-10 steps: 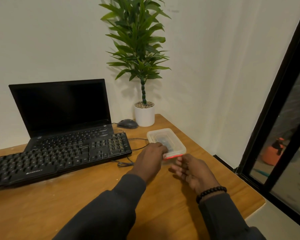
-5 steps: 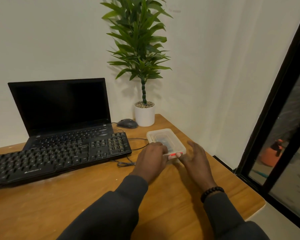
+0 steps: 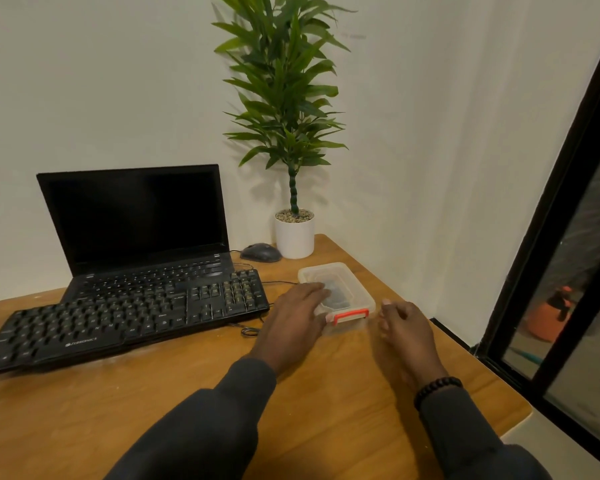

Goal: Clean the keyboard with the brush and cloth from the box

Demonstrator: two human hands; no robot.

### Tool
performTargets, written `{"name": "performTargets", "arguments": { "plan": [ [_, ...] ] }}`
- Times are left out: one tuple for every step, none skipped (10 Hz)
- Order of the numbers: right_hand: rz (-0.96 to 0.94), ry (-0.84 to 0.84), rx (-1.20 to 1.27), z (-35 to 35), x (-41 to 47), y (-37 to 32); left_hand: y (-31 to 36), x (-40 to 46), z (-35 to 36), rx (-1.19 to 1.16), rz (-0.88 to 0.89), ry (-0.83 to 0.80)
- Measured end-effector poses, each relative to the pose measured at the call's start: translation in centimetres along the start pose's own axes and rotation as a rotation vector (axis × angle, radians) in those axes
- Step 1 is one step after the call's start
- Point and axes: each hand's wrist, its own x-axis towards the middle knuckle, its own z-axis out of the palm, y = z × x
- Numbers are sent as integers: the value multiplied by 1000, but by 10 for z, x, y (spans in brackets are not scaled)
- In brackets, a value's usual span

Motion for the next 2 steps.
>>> {"name": "performTargets", "arguments": {
  "plan": [
    [-138, 172, -85, 5, -25, -1, -7, -30, 2, 7, -146, 232],
    [-341, 166, -306, 20, -51, -9, -13, -51, 0, 104, -241, 215]
  ]
}}
